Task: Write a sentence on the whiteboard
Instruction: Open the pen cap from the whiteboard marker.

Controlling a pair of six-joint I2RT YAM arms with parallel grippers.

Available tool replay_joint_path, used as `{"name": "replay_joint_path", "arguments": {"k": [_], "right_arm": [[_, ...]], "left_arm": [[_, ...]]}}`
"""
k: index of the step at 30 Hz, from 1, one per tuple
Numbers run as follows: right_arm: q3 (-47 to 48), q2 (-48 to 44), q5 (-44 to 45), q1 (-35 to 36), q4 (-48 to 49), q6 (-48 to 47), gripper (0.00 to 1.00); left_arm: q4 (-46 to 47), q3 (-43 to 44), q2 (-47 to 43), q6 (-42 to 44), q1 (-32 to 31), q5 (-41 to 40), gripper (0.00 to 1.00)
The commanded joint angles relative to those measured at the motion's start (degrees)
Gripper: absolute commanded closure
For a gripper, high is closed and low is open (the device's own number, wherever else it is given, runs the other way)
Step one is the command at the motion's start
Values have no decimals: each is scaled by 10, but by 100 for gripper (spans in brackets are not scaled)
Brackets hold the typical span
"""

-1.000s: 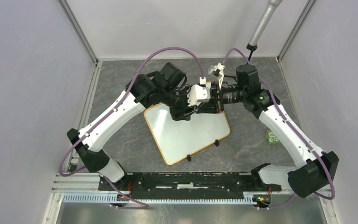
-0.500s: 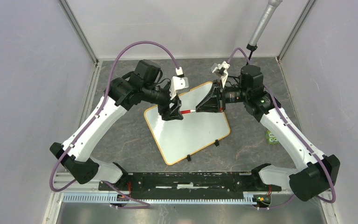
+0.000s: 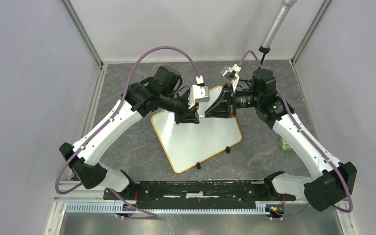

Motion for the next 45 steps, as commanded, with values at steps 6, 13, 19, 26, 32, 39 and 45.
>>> {"name": "replay_joint_path", "arguments": {"k": [6,13,19,26,32,39,45], "right_arm": [[-2,-32,37,4,-17,-37,80],[30,0,18,5,-86,-90,75],[27,3,3,5,-79,-79,63],[15,2,-5,5,-30,-31,70],[-10,-8,-4,5,47,39,72],[-6,-4,-14,4,25,21,100],[34,10,-12,-24,-96,-79,100]], "left_arm": [[24,18,4,-31,1,-41,98],[24,28,18,-44,1,-52,98],[24,21,19,-45,1,-59,98],[27,18,20,-52,1,-44,98],[35,13,18,-62,1,-37,98],[36,5,8,-63,6,-46,98],[24,-33,-32,-52,46,-24,98]]}}
